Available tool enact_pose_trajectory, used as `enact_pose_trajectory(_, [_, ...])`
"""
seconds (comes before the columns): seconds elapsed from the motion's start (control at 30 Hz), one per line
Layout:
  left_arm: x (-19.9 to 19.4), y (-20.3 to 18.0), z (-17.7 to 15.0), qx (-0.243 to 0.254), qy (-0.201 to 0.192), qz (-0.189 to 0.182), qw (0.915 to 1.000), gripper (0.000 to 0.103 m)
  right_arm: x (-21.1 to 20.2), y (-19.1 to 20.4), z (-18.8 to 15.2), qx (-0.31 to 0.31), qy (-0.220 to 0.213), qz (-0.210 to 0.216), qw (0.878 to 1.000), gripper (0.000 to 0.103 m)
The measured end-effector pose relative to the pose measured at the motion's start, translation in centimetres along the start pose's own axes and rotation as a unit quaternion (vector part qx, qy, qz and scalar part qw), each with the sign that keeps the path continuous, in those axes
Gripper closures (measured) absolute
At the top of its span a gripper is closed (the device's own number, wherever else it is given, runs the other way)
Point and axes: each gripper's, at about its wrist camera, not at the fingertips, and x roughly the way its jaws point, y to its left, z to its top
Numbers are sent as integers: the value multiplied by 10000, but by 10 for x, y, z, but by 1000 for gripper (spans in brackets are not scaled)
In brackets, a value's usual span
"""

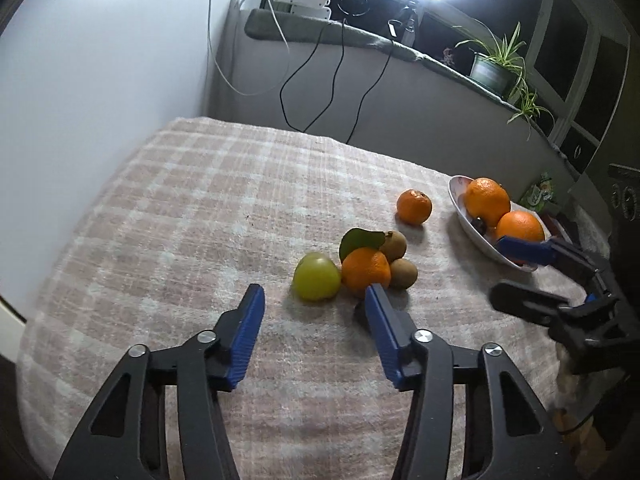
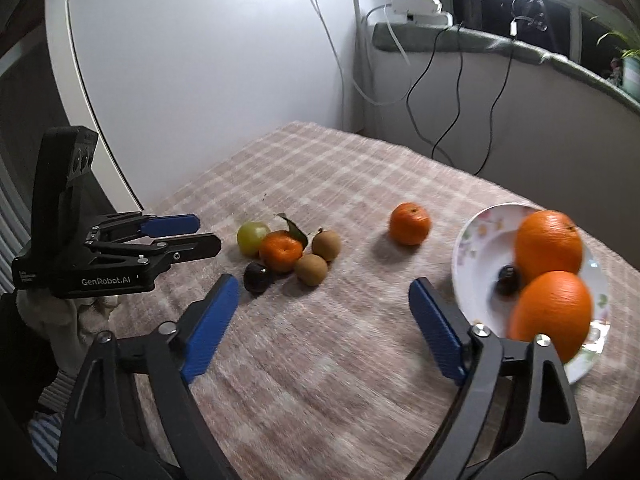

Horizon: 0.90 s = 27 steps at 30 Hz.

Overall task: Organize fruits
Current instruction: 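Move both open grippers back to the pile of small fruits, then close the left gripper on the green plum while the right closes on a brown kiwi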

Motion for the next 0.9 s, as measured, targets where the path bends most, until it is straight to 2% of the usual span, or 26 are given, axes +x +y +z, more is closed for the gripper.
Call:
enact_pose_trajectory(0.07, [5,3,2,-26,43,-55,10000,58,10,0,2,37,95,54,9999,32])
enact_pose_trajectory(0.2, [14,5,7,-23,113,-141,9998,59,30,0,2,44,294,73,9995,40])
enact_pose_trajectory(0.67, [37,9,9,-18,383,-270,9989,61,69,-6,5,65,692,259,9972,54])
enact_pose_trajectory(0.83, [40,7,11,28,410,-293,9987,71,77,-2,7,-11,767,314,9966,58])
enact_pose_trajectory(0.9, [41,6,11,50,406,-313,9987,74,77,-2,7,-30,780,349,9963,63])
